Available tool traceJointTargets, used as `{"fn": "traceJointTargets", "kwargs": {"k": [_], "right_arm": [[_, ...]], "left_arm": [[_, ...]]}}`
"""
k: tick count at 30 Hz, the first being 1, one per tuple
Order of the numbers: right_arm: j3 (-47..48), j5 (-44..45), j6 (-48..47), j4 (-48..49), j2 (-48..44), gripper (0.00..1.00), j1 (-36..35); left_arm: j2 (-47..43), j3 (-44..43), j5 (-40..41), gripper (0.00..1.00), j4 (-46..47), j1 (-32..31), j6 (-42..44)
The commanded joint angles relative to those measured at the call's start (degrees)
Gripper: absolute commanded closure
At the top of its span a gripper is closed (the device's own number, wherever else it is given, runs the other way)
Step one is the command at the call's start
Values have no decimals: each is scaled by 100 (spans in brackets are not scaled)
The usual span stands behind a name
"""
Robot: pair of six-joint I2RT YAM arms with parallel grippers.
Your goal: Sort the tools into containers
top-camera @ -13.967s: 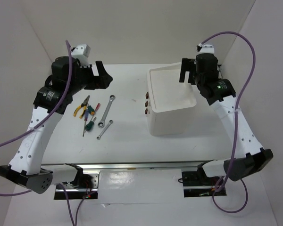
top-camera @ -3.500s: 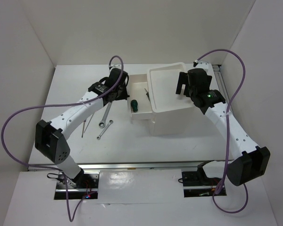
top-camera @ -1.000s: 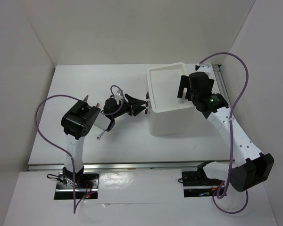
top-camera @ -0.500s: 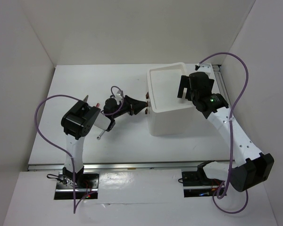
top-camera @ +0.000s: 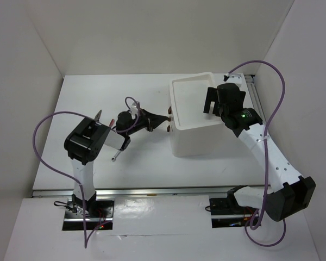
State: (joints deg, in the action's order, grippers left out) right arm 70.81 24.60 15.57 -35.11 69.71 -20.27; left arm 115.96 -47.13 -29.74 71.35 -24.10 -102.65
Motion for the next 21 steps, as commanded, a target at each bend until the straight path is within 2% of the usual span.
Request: {"fn": "traceJointTargets", "kwargs": {"k": [1,13,15,16,17,18,19,21], "right_arm": [[-49,-25,-72,-31,60,0,-65],[3,36,-72,-31,60,0,-65],[3,36,-72,-83,60,0,-65],[56,36,-72,-83,60,0,-65],[56,-25,-72,-83,60,0,-65],[56,-25,-72,-83,112,0,-65],[56,-25,-72,-83,113,0,-65],[56,-25,-72,-83,113,0,-65]], "left_arm": [[-776,229,-261,100,1893,202,377],[-2235,1267,-604,100,-129,1583,1449],[-2647,1373,-517,98,-752,1776,1694],[-2806,1374,-516,78,-1033,1777,1818],[-2964,1278,-516,34,-1323,1838,1993],[-3305,1155,-446,18,-2178,1838,2395],[-3482,1041,-367,9,-2665,1838,2608],[-3851,698,-25,9,-3536,1891,3021]]}}
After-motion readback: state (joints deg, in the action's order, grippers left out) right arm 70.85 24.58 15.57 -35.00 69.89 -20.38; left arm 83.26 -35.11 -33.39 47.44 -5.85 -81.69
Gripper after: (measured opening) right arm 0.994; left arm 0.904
